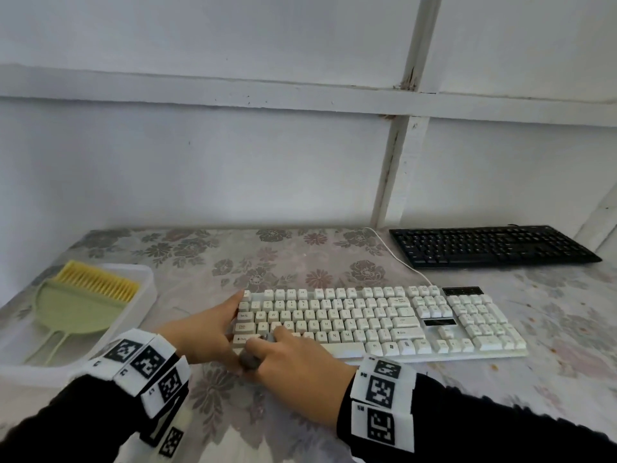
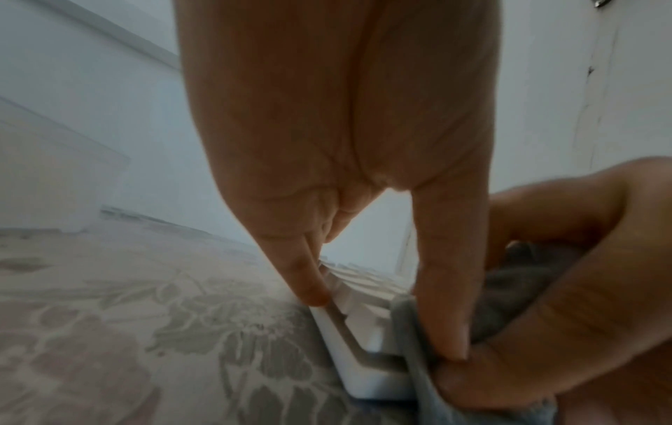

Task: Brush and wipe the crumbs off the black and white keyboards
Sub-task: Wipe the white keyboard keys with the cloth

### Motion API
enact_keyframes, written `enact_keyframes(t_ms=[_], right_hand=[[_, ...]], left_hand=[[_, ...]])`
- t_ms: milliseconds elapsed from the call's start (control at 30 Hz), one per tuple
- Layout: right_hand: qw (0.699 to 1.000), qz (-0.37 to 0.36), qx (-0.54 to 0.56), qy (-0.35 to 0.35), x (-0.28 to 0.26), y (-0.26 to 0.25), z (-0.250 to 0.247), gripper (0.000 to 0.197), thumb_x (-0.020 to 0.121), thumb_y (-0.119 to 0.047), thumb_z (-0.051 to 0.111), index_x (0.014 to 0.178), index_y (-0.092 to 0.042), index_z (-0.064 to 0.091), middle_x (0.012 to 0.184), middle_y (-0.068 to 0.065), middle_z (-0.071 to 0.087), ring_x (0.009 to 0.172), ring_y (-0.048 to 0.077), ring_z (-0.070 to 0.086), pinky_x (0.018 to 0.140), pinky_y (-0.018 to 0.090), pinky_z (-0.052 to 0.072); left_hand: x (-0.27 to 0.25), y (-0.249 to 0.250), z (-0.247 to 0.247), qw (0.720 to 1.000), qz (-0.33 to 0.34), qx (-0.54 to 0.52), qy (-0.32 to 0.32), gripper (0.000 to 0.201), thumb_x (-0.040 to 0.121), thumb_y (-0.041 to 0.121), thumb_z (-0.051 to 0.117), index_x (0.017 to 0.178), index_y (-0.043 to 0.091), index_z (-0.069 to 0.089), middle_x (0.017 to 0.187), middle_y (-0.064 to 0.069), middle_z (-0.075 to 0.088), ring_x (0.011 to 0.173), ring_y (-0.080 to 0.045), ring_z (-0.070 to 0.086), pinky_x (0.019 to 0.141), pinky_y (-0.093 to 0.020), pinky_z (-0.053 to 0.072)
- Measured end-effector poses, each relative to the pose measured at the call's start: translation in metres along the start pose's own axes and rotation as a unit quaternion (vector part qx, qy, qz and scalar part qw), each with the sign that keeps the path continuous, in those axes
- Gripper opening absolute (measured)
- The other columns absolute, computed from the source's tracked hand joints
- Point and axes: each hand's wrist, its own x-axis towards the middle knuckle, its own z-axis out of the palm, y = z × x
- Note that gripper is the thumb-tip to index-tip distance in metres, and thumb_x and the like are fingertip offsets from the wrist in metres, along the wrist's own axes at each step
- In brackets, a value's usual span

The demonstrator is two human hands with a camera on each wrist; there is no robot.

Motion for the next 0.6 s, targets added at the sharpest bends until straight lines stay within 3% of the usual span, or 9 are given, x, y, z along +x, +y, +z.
enact_keyframes(t_ms=[67,200,300,367,500,533,600], right_hand=[[1.000,0.009,-0.013,0.016,0.002,-0.002,0.004,0.011,0.070,-0.042,0.075,0.072,-0.033,0.070,0.081,-0.017,0.054,0.060,0.008,0.052,0.036,0.019,0.029],[0.998,0.034,-0.045,0.022,-0.006,-0.006,0.001,0.006,0.059,-0.032,0.071,0.060,-0.027,0.070,0.076,-0.014,0.056,0.056,0.010,0.052,0.042,0.021,0.018],[0.997,0.054,-0.057,0.015,-0.011,-0.002,0.002,0.004,0.058,-0.032,0.068,0.059,-0.028,0.069,0.075,-0.013,0.057,0.055,0.011,0.052,0.044,0.020,0.018],[0.997,0.040,-0.066,0.007,-0.018,0.003,0.003,0.004,0.057,-0.032,0.072,0.060,-0.030,0.070,0.075,-0.014,0.057,0.055,0.011,0.052,0.044,0.020,0.018],[0.997,0.051,-0.047,-0.029,-0.041,0.022,-0.007,0.028,0.046,-0.040,0.088,0.069,-0.033,0.073,0.076,-0.014,0.058,0.057,0.010,0.055,0.036,0.018,0.027],[0.997,0.051,-0.041,-0.041,-0.048,0.027,-0.013,0.029,0.052,-0.037,0.088,0.077,-0.032,0.074,0.082,-0.011,0.059,0.064,0.012,0.057,0.038,0.020,0.034],[0.995,0.061,-0.017,-0.080,-0.064,0.044,-0.018,0.029,0.081,-0.023,0.070,0.110,-0.025,0.068,0.111,-0.002,0.054,0.093,0.024,0.054,0.059,0.030,0.046]], left_hand=[[0.000,-0.004,0.002,0.999,-0.005,0.031,0.020,0.107,0.056,0.006,0.081,0.140,0.034,0.019,0.126,0.010,0.055,0.111,-0.001,0.055,0.092,-0.025,0.051],[0.001,-0.008,0.007,0.996,-0.022,0.069,0.053,0.118,0.057,0.011,0.082,0.146,0.033,0.008,0.131,0.010,0.053,0.114,-0.005,0.054,0.098,-0.028,0.048],[0.002,-0.007,0.008,0.995,-0.038,0.074,0.056,0.120,0.059,0.007,0.082,0.148,0.030,0.005,0.134,0.010,0.051,0.115,-0.006,0.053,0.098,-0.025,0.046],[0.003,-0.007,0.008,0.995,-0.047,0.061,0.056,0.122,0.058,0.004,0.083,0.149,0.029,0.005,0.136,0.008,0.049,0.117,-0.008,0.053,0.100,-0.029,0.046],[0.003,-0.007,0.006,0.994,-0.059,0.076,0.050,0.123,0.059,0.008,0.084,0.149,0.030,0.002,0.142,0.010,0.043,0.125,-0.010,0.047,0.105,-0.030,0.041],[0.002,-0.006,0.006,0.994,-0.061,0.076,0.046,0.123,0.059,0.008,0.084,0.149,0.030,0.002,0.144,0.011,0.040,0.126,-0.009,0.045,0.106,-0.029,0.039],[0.002,-0.004,0.006,0.994,-0.065,0.082,0.039,0.123,0.061,0.010,0.083,0.149,0.029,-0.001,0.146,0.012,0.037,0.128,-0.007,0.042,0.107,-0.025,0.036]])
